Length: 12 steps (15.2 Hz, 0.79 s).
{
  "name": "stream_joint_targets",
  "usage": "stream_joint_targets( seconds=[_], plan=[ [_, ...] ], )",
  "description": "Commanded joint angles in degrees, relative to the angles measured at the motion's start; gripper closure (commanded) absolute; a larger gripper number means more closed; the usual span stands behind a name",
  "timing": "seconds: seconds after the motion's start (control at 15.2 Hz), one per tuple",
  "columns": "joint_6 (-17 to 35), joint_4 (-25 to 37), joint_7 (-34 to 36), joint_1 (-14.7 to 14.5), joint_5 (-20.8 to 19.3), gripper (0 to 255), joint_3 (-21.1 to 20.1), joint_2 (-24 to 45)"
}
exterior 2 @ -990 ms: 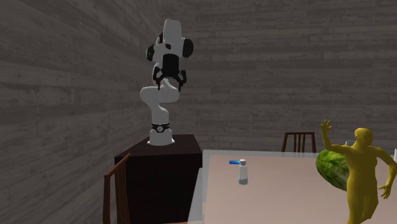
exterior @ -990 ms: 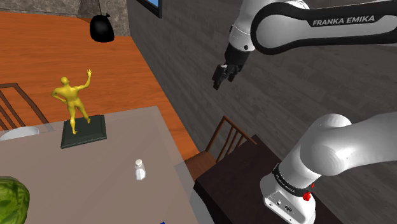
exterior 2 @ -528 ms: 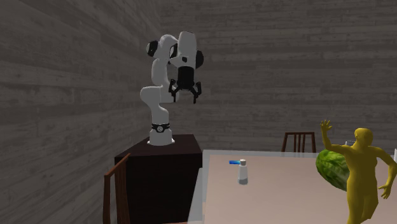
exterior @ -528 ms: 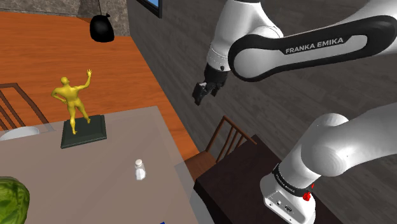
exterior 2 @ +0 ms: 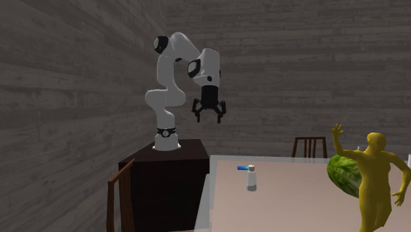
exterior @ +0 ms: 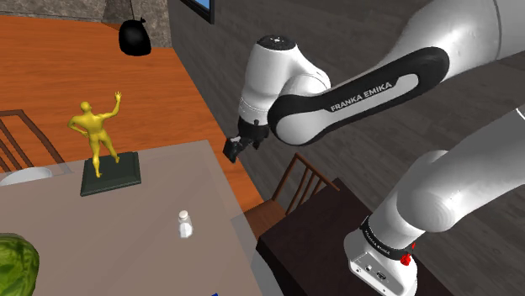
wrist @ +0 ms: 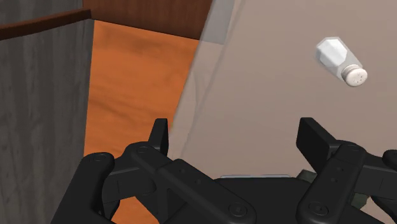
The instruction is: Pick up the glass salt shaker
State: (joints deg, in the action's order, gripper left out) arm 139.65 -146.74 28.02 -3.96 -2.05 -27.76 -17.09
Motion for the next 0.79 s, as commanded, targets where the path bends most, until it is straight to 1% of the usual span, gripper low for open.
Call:
stream_joint_targets(
  seconds=[0.0, 0.2, 0.4, 0.53, 0.73],
  plan=[
    [2.63, 0.81, 4.53, 0.73, -2.55, 0, -2.8, 3.79],
    [5.56, 3.7, 12.82, 2.55, -9.57, 0, -6.71, 11.11],
    [6.94, 7.61, 22.75, 2.98, -19.39, 0, -8.83, 19.27],
    [6.97, 10.75, 29.25, 1.52, -26.11, 0, -8.48, 24.82],
    [6.34, 15.97, 37.21, -2.57, -34.25, 0, -6.19, 32.64]
  ],
)
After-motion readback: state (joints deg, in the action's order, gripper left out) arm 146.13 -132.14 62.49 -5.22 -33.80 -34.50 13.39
